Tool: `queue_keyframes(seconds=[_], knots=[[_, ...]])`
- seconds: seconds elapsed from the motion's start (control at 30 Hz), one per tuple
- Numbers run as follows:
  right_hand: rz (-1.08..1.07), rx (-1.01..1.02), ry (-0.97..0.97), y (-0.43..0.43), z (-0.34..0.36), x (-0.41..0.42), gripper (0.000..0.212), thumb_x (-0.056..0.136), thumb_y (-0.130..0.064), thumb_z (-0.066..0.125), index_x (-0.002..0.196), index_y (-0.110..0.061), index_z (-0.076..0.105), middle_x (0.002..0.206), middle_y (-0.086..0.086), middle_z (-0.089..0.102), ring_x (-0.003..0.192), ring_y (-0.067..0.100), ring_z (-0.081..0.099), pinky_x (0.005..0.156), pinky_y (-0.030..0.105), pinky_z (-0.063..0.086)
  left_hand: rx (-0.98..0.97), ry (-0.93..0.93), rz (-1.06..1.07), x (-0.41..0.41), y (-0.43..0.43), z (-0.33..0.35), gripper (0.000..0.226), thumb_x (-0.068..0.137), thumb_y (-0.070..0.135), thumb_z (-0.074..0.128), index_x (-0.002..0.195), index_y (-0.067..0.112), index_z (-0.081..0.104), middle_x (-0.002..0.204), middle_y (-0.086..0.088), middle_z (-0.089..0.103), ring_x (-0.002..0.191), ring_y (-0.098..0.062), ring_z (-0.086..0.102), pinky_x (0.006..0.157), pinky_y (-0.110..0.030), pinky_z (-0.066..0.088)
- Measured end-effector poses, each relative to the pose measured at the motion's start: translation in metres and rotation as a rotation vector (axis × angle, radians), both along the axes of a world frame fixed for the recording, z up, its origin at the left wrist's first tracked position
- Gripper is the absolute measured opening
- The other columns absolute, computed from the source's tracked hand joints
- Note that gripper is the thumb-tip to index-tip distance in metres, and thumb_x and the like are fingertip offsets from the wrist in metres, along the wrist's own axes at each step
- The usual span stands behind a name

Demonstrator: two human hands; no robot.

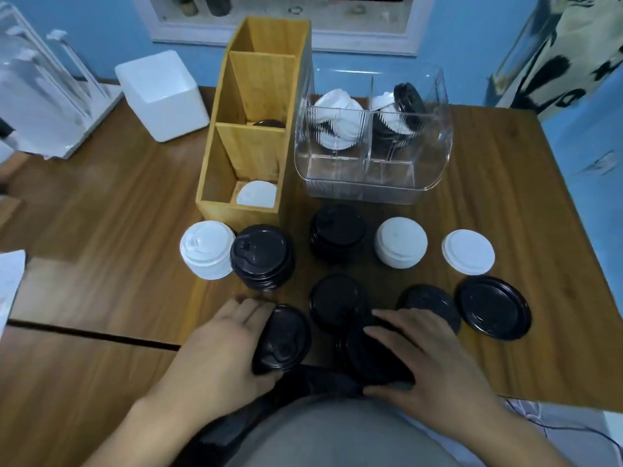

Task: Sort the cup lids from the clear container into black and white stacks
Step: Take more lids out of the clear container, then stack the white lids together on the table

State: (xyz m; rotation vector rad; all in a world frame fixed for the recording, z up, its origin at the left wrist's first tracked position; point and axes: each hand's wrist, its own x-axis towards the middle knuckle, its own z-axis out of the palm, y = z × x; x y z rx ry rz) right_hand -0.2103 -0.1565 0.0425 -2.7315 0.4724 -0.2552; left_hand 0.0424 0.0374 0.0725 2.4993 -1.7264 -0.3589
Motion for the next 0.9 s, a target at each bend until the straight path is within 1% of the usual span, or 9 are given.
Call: queue_keyframes(seconds=[0.1, 0.23, 0.43, 0.53, 0.6, 0.67, 0.7, 0.8, 0.9], knots=[[0.034, -0.055, 0.014, -0.003, -0.01, -0.009, 0.068, 0.083, -0.067, 0.066, 0.134, -0.023, 0.061, 0.149, -0.002, 0.049, 0.13, 0.026, 0.052, 0.11, 0.049, 0.038, 0.008, -0.025, 0.011, 0.002, -0.002, -0.013, 0.097, 0.064, 0.064, 0.068, 0.147, 0.015, 0.052, 0.129, 0.01, 0.058, 0.108, -0.014, 0.051, 0.075, -0.028, 0.059], [-0.02, -0.106, 0.016, -0.019, -0.007, -0.02, 0.071, 0.082, -0.066, 0.068, 0.135, -0.019, 0.061, 0.146, 0.0, 0.051, 0.136, 0.026, 0.047, 0.115, 0.053, 0.032, -0.055, -0.018, -0.012, -0.004, -0.01, -0.018, 0.097, 0.072, 0.063, 0.065, 0.153, 0.014, 0.044, 0.144, 0.006, 0.052, 0.122, -0.018, 0.05, 0.085, -0.034, 0.059], [-0.105, -0.147, 0.108, -0.029, -0.003, -0.031, 0.075, 0.081, -0.072, 0.06, 0.136, -0.022, 0.059, 0.144, -0.002, 0.052, 0.145, 0.023, 0.036, 0.119, 0.06, 0.022, -0.105, -0.04, -0.004, -0.018, -0.023, -0.023, 0.092, 0.078, 0.065, 0.059, 0.154, 0.014, 0.042, 0.144, 0.005, 0.053, 0.13, -0.02, 0.048, 0.086, -0.034, 0.058], [-0.133, -0.124, 0.082, -0.028, 0.002, -0.026, 0.073, 0.081, -0.073, 0.06, 0.135, -0.023, 0.059, 0.147, -0.004, 0.049, 0.146, 0.022, 0.033, 0.119, 0.059, 0.02, -0.076, -0.072, 0.003, -0.024, -0.031, -0.025, 0.092, 0.079, 0.066, 0.055, 0.154, 0.014, 0.041, 0.145, 0.005, 0.052, 0.131, -0.019, 0.048, 0.086, -0.033, 0.056], [-0.165, -0.073, 0.009, -0.032, 0.009, -0.015, 0.064, 0.085, -0.065, 0.062, 0.134, -0.023, 0.06, 0.146, -0.005, 0.05, 0.144, 0.02, 0.037, 0.12, 0.052, 0.023, -0.08, -0.085, 0.002, -0.027, -0.035, -0.026, 0.092, 0.079, 0.067, 0.054, 0.154, 0.014, 0.041, 0.146, 0.005, 0.052, 0.13, -0.019, 0.048, 0.088, -0.032, 0.055], [-0.194, -0.05, -0.046, -0.045, 0.018, -0.001, 0.053, 0.091, -0.049, 0.065, 0.136, -0.023, 0.057, 0.145, -0.005, 0.05, 0.139, 0.02, 0.042, 0.117, 0.041, 0.03, -0.084, -0.091, -0.002, -0.03, -0.038, -0.028, 0.092, 0.08, 0.067, 0.054, 0.153, 0.014, 0.042, 0.145, 0.004, 0.052, 0.127, -0.02, 0.049, 0.088, -0.034, 0.056], [-0.207, -0.043, -0.049, -0.055, 0.021, 0.007, 0.053, 0.091, -0.041, 0.067, 0.139, -0.023, 0.055, 0.145, -0.004, 0.05, 0.137, 0.02, 0.043, 0.114, 0.037, 0.034, -0.087, -0.094, -0.001, -0.031, -0.041, -0.029, 0.091, 0.08, 0.067, 0.053, 0.153, 0.013, 0.042, 0.144, 0.004, 0.053, 0.126, -0.02, 0.05, 0.088, -0.034, 0.056], [-0.214, 0.011, 0.026, -0.088, 0.029, 0.029, 0.068, 0.085, -0.025, 0.074, 0.147, -0.026, 0.045, 0.153, -0.003, 0.04, 0.142, 0.018, 0.035, 0.111, 0.037, 0.038, -0.09, -0.097, -0.009, -0.035, -0.05, -0.03, 0.091, 0.081, 0.066, 0.053, 0.153, 0.012, 0.041, 0.143, 0.003, 0.053, 0.124, -0.021, 0.05, 0.09, -0.036, 0.057], [-0.129, 0.095, 0.185, -0.118, 0.03, 0.048, 0.083, 0.082, -0.015, 0.075, 0.152, -0.033, 0.034, 0.163, -0.007, 0.021, 0.15, 0.016, 0.017, 0.119, 0.037, 0.027, -0.081, -0.096, -0.022, -0.036, -0.057, -0.03, 0.092, 0.081, 0.066, 0.05, 0.155, 0.013, 0.037, 0.146, 0.003, 0.05, 0.127, -0.02, 0.048, 0.091, -0.036, 0.056]])
